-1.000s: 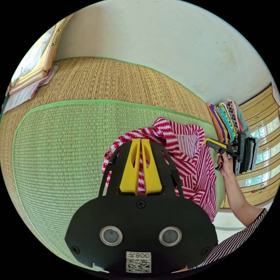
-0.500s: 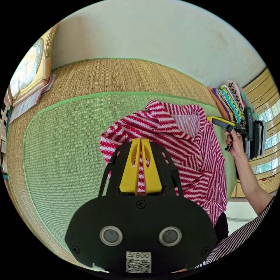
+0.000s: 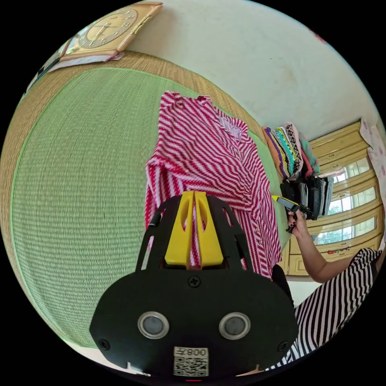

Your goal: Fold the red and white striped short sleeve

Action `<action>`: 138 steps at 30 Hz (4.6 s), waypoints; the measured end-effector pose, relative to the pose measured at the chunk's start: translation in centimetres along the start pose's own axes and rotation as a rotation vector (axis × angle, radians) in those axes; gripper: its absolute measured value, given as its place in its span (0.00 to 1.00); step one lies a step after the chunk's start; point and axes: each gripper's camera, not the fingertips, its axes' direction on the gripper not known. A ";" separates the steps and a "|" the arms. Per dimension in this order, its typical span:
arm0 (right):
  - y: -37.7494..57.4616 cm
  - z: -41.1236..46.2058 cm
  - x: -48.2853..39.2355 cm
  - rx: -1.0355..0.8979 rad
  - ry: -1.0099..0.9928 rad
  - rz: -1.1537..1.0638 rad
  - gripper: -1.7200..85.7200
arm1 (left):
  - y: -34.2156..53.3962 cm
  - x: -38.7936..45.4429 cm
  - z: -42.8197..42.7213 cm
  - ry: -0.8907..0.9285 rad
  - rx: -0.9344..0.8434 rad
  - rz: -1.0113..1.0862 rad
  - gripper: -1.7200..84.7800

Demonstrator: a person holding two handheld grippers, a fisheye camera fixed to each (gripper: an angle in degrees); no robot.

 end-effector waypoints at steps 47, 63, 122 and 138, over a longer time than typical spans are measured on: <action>19.9 -3.4 12.1 -0.032 -0.237 0.379 0.13 | 36.8 -12.0 -15.2 0.173 -0.068 -0.286 0.14; 23.9 -0.2 14.9 -0.029 -0.345 0.493 0.14 | 42.5 -13.1 -13.7 0.176 -0.127 -0.297 0.10; 33.5 -11.6 16.5 0.263 -0.612 0.262 0.02 | 53.2 -0.9 -33.0 0.608 0.095 -0.091 0.04; 28.7 -13.2 16.4 0.287 -0.620 0.250 0.02 | 43.9 -1.9 -32.5 0.673 0.154 -0.099 0.04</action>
